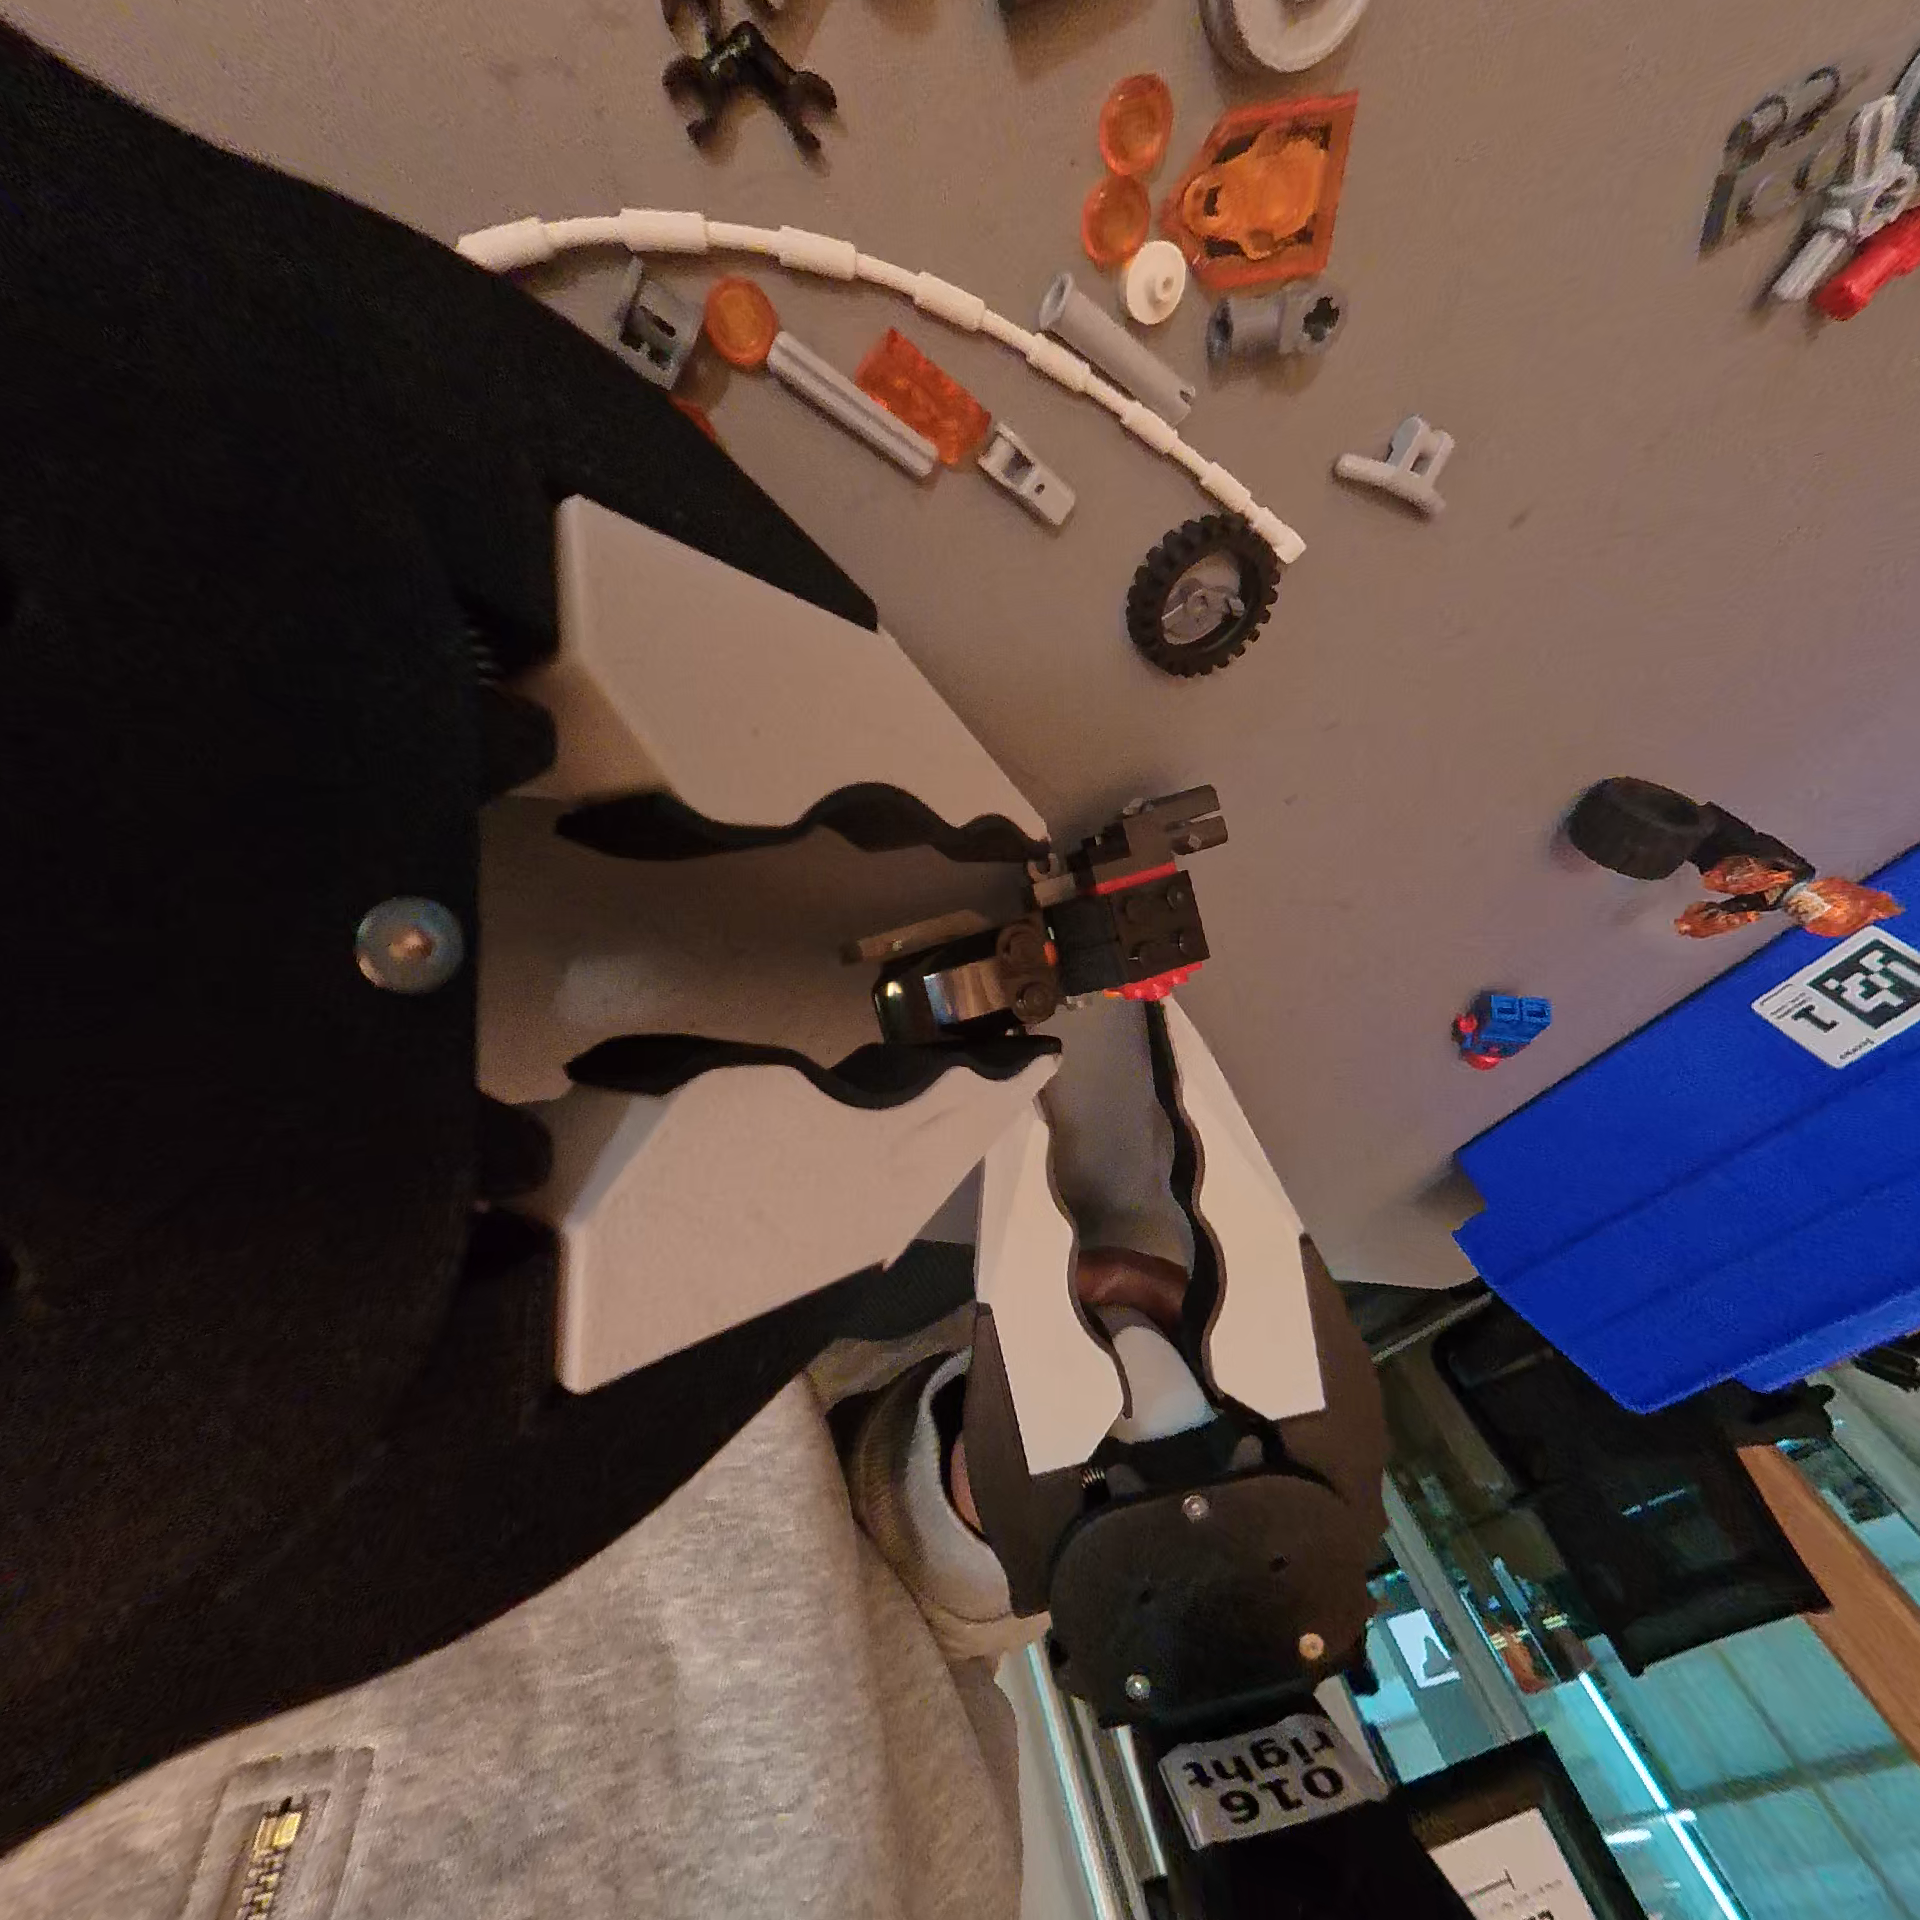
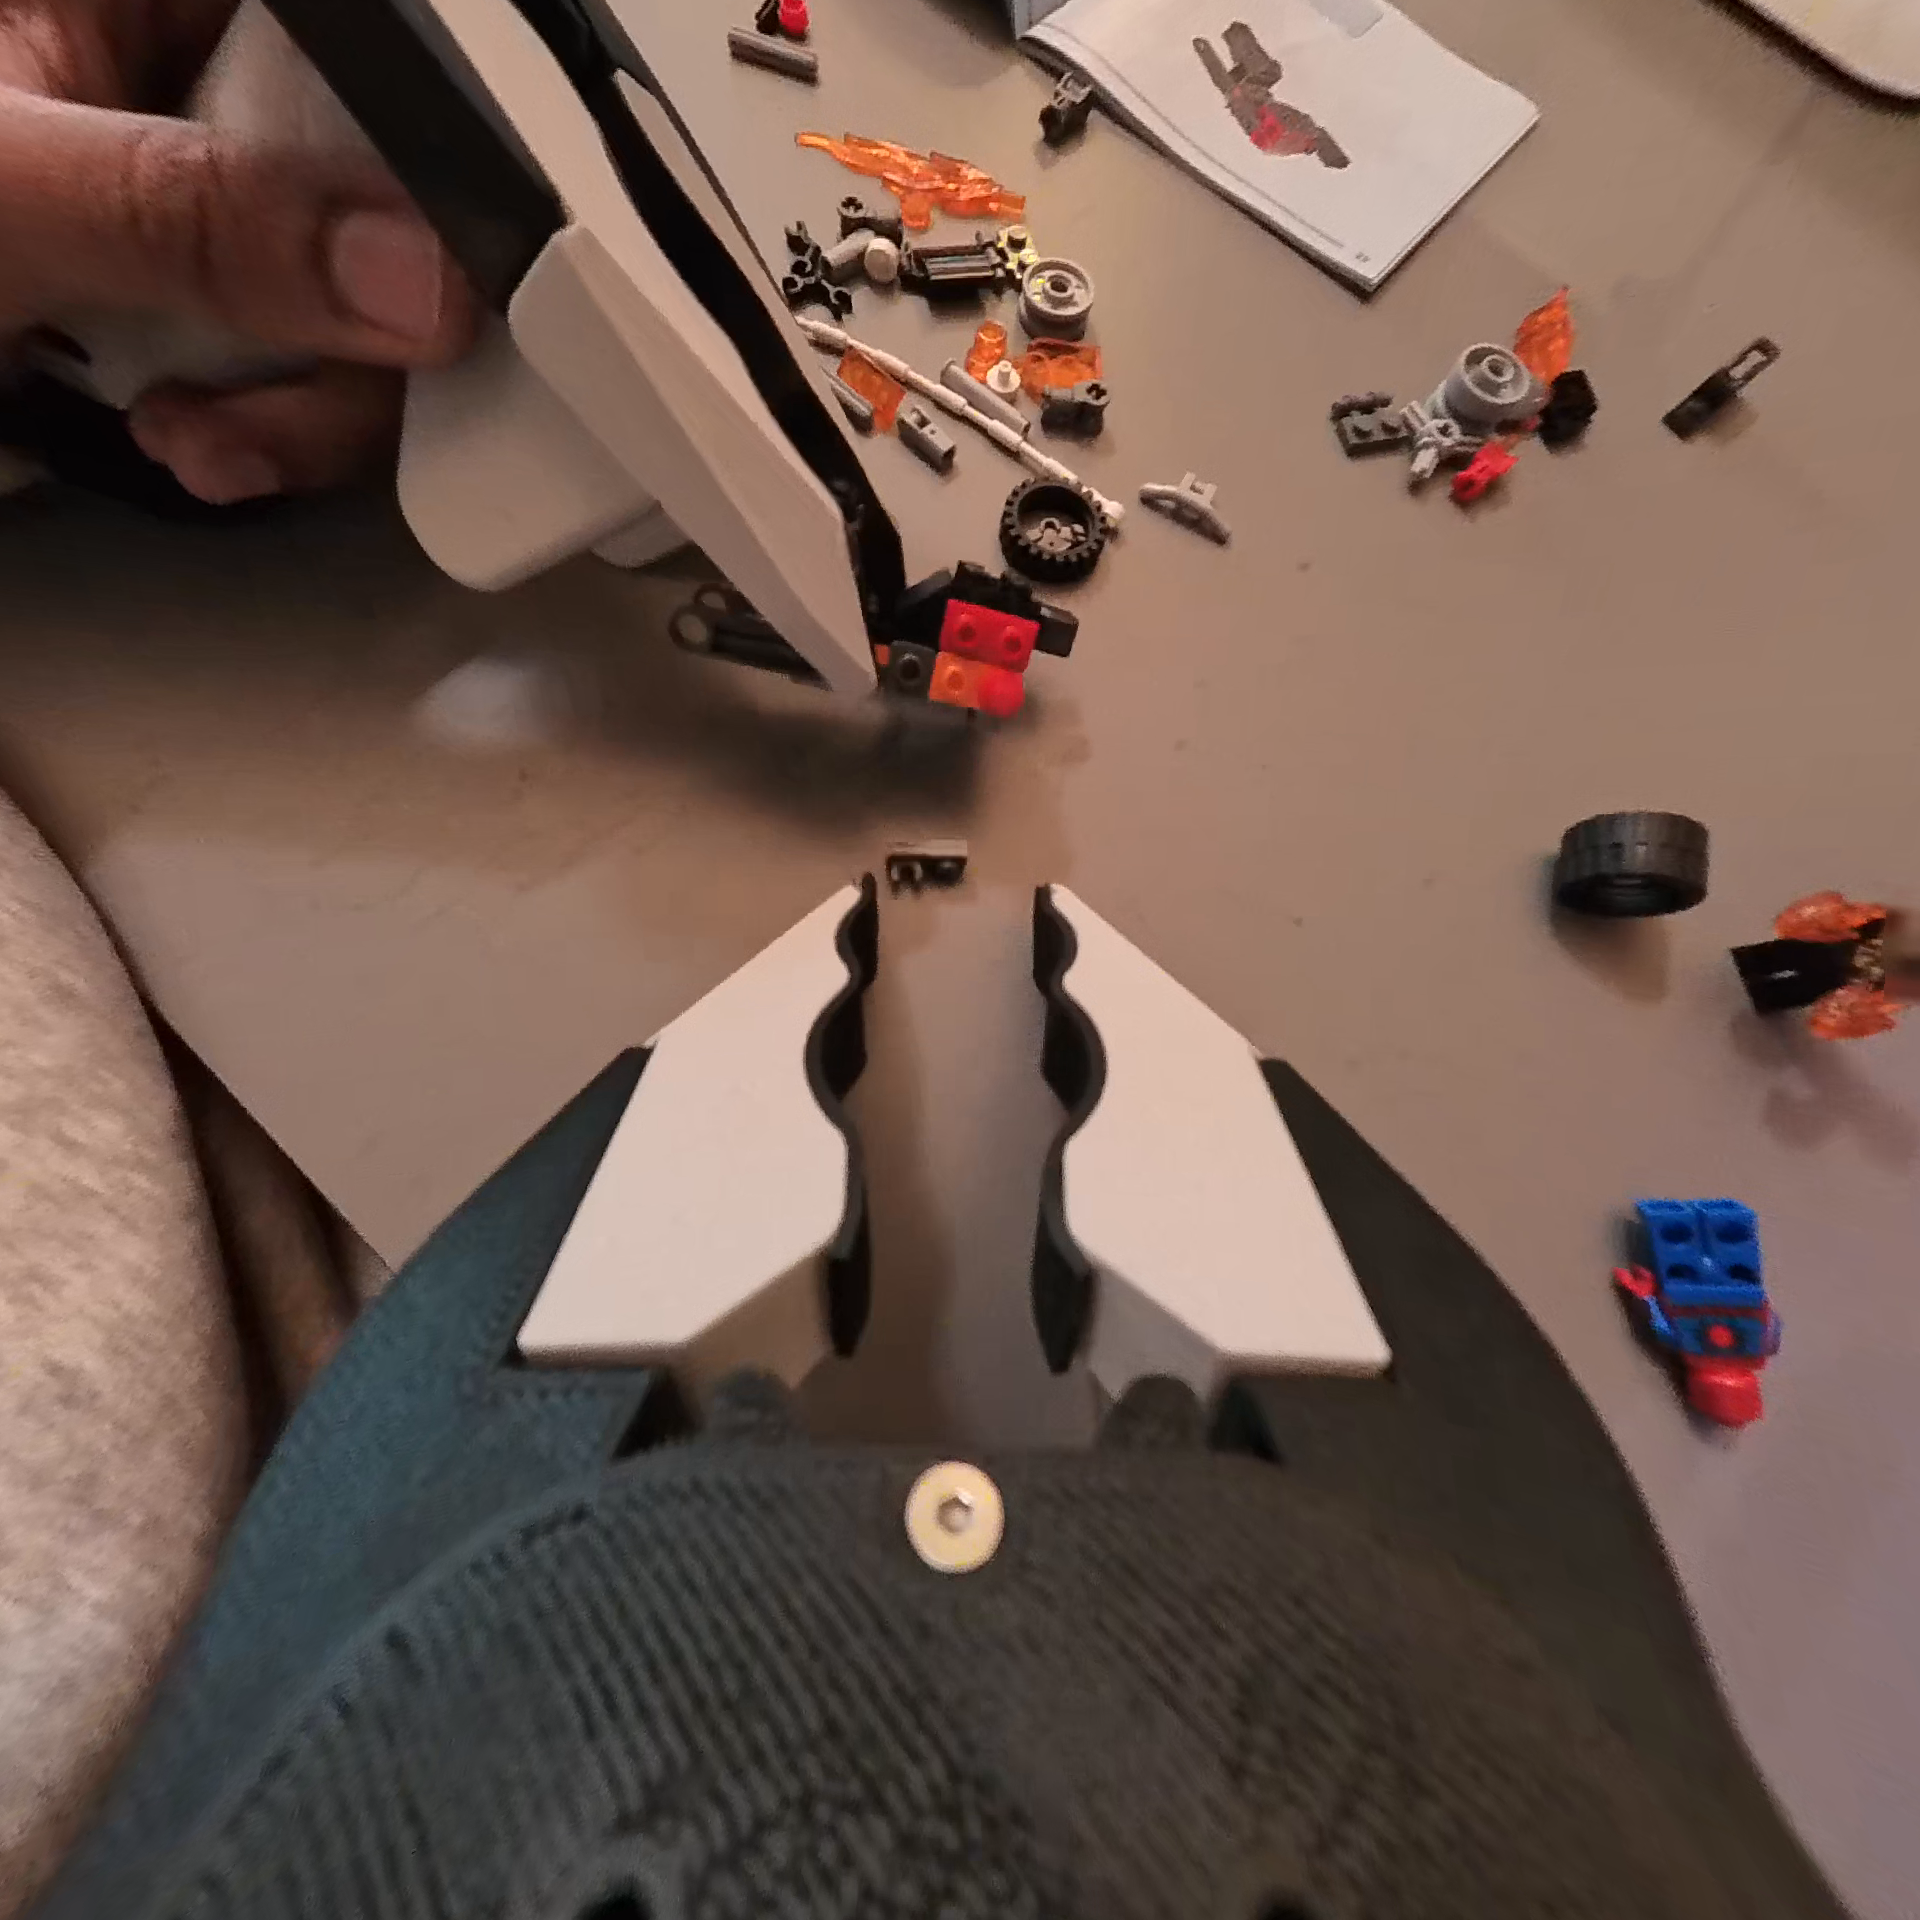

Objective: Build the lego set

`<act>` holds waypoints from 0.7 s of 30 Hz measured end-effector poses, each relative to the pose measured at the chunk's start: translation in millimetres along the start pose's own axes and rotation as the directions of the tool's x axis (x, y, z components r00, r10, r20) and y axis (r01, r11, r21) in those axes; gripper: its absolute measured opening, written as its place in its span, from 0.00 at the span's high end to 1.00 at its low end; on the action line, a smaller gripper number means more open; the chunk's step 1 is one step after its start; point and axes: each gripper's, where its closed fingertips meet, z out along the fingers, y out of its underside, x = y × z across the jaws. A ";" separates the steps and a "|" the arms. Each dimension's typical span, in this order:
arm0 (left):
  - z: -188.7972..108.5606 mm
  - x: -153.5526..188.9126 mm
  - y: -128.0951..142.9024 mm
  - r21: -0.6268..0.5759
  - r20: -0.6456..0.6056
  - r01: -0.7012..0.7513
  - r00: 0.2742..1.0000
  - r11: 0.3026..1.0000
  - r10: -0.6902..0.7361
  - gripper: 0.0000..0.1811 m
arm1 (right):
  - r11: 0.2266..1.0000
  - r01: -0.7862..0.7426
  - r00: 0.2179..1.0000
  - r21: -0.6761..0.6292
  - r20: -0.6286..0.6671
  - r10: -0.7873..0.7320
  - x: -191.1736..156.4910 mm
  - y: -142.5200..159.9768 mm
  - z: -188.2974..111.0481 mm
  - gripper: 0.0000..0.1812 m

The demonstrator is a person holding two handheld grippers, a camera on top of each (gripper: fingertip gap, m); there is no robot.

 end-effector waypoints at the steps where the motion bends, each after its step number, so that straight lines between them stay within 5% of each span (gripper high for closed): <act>1: -0.2 0.0 -0.1 0.001 -0.003 0.004 1.000 1.000 -0.004 0.82 | 1.000 0.001 1.000 0.005 -0.002 -0.001 -0.8 0.4 -1.0 0.86; 21: 0.5 -1.2 0.5 -0.003 0.016 -0.007 1.000 1.000 0.007 0.85 | 0.998 -0.066 0.996 0.011 0.066 0.065 -5.7 -3.2 10.3 1.00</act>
